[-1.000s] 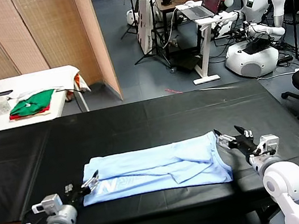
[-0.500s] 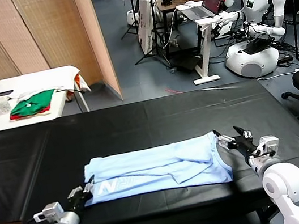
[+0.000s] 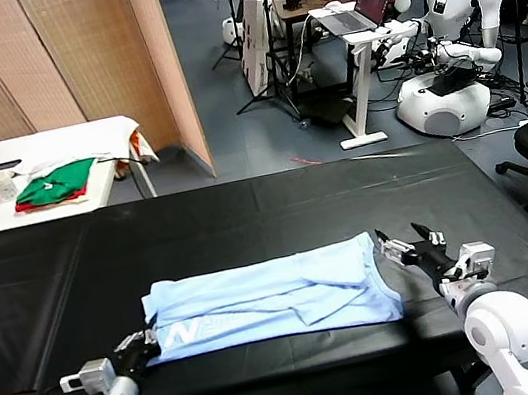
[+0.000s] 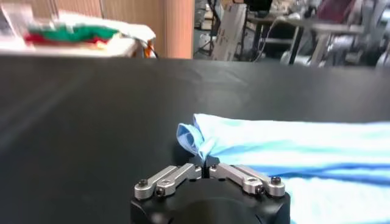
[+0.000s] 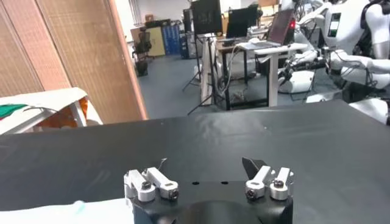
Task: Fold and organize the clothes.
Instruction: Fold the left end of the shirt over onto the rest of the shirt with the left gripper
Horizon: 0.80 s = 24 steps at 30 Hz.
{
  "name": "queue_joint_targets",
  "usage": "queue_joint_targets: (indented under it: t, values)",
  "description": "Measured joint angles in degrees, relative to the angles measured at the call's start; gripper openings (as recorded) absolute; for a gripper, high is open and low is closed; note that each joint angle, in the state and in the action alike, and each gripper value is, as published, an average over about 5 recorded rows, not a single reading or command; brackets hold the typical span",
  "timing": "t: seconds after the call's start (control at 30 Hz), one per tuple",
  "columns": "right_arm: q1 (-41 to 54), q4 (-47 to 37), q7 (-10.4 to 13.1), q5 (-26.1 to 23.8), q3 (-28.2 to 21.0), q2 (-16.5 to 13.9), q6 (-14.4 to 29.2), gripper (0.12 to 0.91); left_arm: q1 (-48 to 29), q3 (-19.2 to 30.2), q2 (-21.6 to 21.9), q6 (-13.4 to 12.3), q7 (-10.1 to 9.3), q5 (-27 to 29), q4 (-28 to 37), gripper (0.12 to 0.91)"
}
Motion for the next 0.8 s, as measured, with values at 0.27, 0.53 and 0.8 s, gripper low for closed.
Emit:
queue_joint_targets:
  t: [0.27, 0.53, 0.8]
  values:
    - [0.67, -0.14, 0.34, -0.27, -0.85, 1.09, 0.06, 0.907, 1.88, -4.36, 8.01, -2.90, 0.09, 7.25, 0.30, 0.170]
    - [0.02, -0.23, -1.01, -1.94, -1.73, 3.49, 3.10, 0.907, 2.01, -5.06, 10.46, -1.36, -1.45, 3.07, -2.20, 0.170]
    - [-3.33, -0.49, -3.16, -7.28, -0.23, 5.03, 9.18, 0.907, 0.61, 1.80, 2.70, 3.13, -5.19, -10.95, -8.31, 0.170]
